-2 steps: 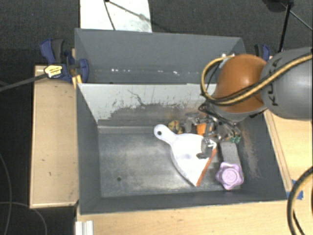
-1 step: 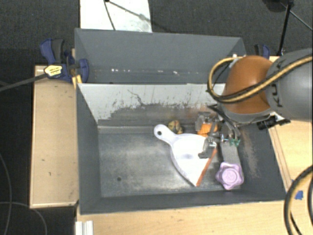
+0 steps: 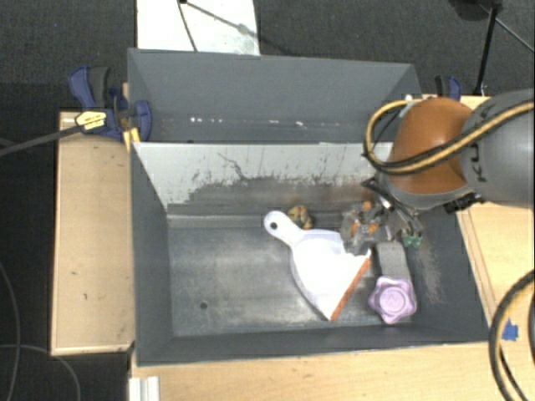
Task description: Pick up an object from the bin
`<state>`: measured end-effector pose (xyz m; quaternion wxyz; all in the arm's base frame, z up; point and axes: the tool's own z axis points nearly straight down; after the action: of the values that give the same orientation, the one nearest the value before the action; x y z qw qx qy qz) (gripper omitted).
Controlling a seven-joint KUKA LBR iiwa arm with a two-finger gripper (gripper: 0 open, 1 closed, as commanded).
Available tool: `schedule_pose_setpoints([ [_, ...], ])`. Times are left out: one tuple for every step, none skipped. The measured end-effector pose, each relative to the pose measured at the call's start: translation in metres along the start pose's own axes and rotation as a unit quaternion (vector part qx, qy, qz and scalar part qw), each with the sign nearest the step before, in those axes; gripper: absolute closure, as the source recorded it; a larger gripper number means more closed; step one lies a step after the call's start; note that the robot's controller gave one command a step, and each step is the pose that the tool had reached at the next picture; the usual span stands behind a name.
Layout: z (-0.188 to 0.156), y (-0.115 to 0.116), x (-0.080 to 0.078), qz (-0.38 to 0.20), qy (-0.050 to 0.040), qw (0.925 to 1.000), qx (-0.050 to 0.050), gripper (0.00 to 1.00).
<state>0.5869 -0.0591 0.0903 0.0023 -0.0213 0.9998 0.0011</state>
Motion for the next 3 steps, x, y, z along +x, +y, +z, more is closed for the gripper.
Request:
schedule_pose_setpoints([
  [0.000,0.001,0.000,0.001,0.0004,1.0000,-0.001,0.00],
  [0.000,0.001,0.000,0.001,0.0003,1.0000,-0.001,0.00],
  [0.009,0.012,-0.001,0.057,0.0008,0.9984,0.001,0.00],
])
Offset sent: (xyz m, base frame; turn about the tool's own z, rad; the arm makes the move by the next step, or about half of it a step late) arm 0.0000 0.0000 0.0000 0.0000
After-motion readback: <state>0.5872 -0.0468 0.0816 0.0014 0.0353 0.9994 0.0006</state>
